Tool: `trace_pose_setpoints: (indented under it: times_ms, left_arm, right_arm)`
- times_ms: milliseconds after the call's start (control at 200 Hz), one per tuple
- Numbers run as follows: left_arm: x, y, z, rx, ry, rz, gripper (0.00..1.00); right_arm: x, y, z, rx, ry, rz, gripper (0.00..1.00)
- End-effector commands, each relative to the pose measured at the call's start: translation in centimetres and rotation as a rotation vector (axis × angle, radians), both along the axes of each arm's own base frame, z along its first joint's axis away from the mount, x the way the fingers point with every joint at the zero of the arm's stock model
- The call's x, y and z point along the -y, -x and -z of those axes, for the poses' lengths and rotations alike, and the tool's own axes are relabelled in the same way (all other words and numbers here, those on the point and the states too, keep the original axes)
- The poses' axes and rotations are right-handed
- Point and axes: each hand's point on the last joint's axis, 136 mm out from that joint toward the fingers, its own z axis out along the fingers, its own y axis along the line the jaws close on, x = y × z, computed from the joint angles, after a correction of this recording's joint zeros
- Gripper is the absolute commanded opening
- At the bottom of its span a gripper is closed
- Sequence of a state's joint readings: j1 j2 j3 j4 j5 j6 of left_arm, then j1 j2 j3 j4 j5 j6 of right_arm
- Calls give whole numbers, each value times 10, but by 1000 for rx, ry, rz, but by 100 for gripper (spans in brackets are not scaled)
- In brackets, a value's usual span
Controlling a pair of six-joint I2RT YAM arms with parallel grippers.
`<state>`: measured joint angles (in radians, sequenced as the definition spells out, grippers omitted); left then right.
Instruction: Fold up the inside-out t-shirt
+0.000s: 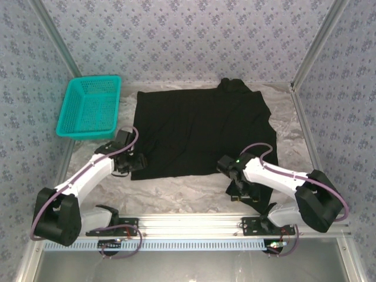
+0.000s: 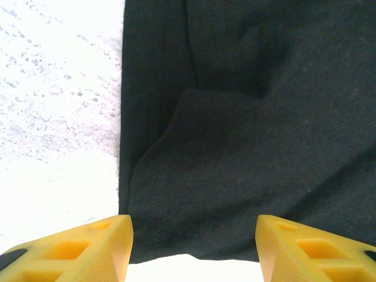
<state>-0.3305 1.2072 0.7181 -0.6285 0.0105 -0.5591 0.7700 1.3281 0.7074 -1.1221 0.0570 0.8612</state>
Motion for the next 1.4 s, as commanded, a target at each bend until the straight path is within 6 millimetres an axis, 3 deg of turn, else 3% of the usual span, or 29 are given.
trace_pose_setpoints:
  times_ms: [0, 360, 700, 824, 1084, 1359, 1394]
  left_arm:
    - [3, -3, -7, 8, -4, 18, 58]
    - [12, -12, -13, 33, 10, 37, 58]
    - [15, -17, -13, 44, 10, 62, 58]
    - [15, -17, -14, 45, 4, 68, 58]
    - [12, -18, -19, 64, -5, 63, 58]
    - [12, -20, -21, 69, -12, 67, 58]
    - [12, -21, -22, 71, -9, 67, 58]
  right_arm:
    - [9, 12, 5, -68, 27, 40, 56]
    - [9, -5, 16, -66, 21, 54, 41]
    - [8, -9, 17, -73, 17, 73, 11]
    - [5, -21, 14, -36, -6, 80, 0]
    - [-18, -53, 0, 137, -157, 102, 0]
    - [-11, -39, 9, 67, -149, 147, 0]
    - [-12, -39, 10, 58, -142, 143, 4]
